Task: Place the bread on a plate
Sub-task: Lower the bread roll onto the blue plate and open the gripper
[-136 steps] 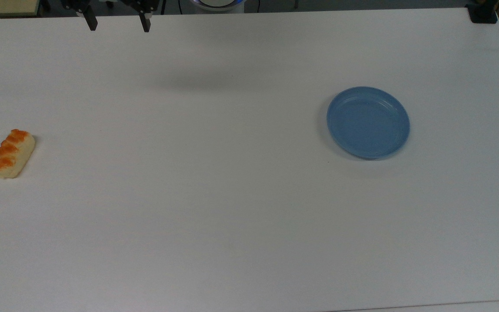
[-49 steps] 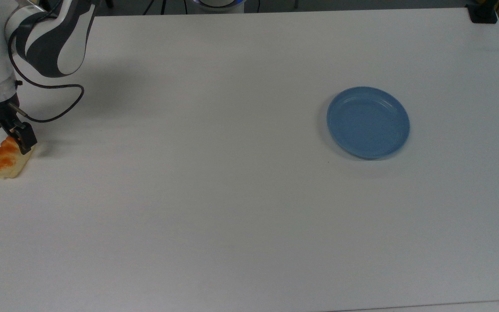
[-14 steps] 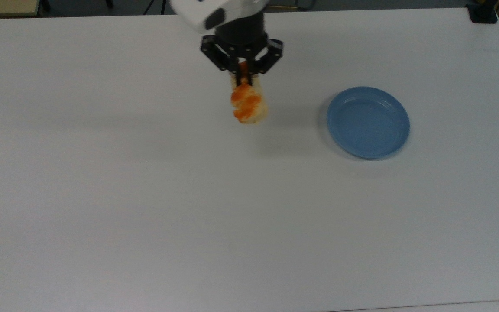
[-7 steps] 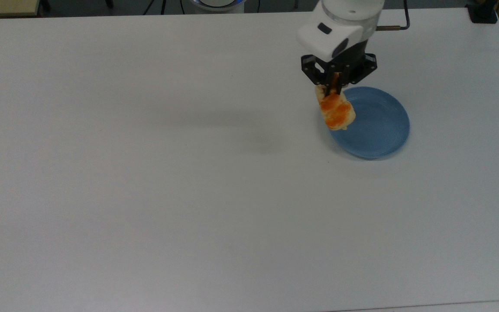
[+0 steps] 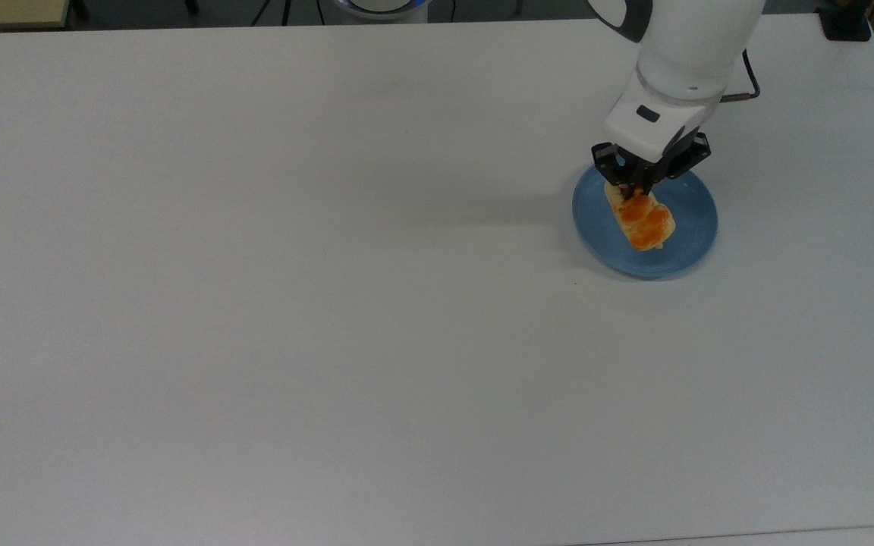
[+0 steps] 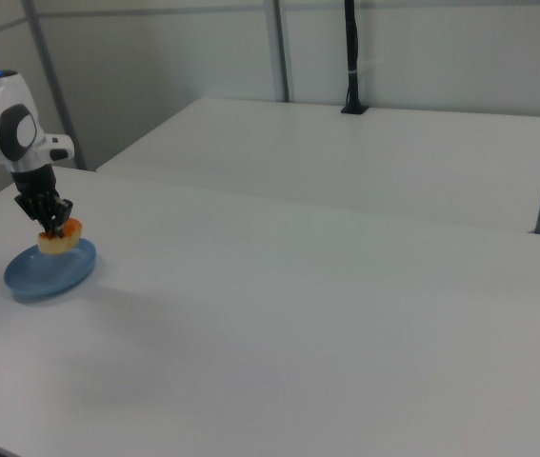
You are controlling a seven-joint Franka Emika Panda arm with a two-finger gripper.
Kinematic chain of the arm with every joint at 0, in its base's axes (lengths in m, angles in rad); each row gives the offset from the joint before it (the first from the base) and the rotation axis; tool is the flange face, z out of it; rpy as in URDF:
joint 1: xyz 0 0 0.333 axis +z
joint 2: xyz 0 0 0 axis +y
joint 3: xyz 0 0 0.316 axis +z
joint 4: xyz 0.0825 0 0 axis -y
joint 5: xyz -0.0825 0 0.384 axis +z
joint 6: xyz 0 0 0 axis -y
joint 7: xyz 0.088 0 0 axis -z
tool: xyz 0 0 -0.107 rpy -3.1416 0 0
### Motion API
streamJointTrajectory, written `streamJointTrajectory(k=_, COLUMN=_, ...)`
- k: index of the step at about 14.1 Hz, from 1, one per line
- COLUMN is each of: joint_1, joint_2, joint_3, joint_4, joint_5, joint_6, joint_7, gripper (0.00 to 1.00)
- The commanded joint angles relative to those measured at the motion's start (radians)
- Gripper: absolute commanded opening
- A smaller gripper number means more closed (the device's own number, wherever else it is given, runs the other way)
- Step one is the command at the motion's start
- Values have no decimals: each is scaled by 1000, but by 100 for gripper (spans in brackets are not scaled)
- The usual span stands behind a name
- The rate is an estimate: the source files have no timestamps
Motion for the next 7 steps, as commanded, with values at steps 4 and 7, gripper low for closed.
streamJointTrajectory(k=4, joint_1=72, joint_2=35, joint_3=-10, joint_4=-48, joint_5=-81, joint_6=119, joint_7=182, gripper=16)
streamJointTrajectory(k=7, joint_1=78, joint_2=33, joint_3=-10, joint_4=-65, joint_5=-84, joint_6=117, joint_7=194, gripper=16)
